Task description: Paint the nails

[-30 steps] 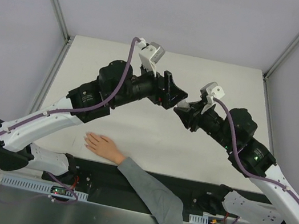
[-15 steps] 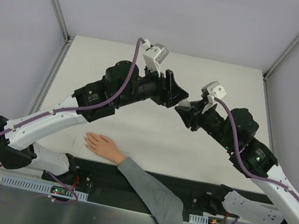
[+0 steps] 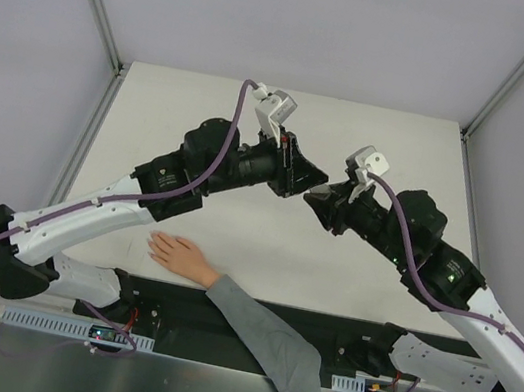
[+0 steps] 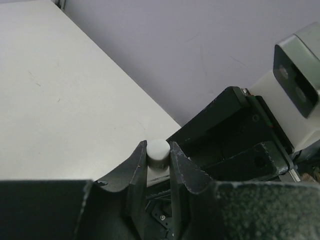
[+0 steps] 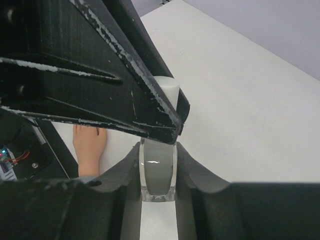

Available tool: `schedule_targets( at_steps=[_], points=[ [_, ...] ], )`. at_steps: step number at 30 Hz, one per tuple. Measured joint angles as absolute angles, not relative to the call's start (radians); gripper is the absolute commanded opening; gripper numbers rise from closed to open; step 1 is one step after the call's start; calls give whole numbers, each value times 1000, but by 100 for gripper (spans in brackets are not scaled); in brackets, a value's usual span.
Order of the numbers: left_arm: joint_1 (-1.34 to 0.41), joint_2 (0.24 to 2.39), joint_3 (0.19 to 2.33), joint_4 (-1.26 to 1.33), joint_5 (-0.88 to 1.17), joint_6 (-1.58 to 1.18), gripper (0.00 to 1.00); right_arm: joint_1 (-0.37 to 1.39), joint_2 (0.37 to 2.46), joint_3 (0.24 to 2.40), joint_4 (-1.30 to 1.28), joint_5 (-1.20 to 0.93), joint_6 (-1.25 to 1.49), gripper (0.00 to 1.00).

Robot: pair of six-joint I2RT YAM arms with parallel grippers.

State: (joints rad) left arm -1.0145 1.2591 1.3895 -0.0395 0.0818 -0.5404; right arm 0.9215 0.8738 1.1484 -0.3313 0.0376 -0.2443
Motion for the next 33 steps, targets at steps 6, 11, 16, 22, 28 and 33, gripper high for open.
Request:
schedule_targets(
  at_steps=[6,11,16,22,28,33],
  points=[
    [-1005,1187,1275,80,243,-503,0,913,843,1143,-352,-147,-206,0],
    [-1002,1081,1115,388,572,-514,0,876,797,1083,-145,-634,-17,0],
    [-1009,1050,1086,576,775,-532,0,892,839,1031,181,-916,207,0],
    [-1009,1082,1166,465,834,-506,51,876,847,1023,207,-1009,240,0],
    [-970,1035,1235,156,729,-419,77,873,858,1121,-18,-967,20,0],
    [-947,952,1274,-33,518,-362,83,873,860,1198,-194,-748,-142,0]
  ],
)
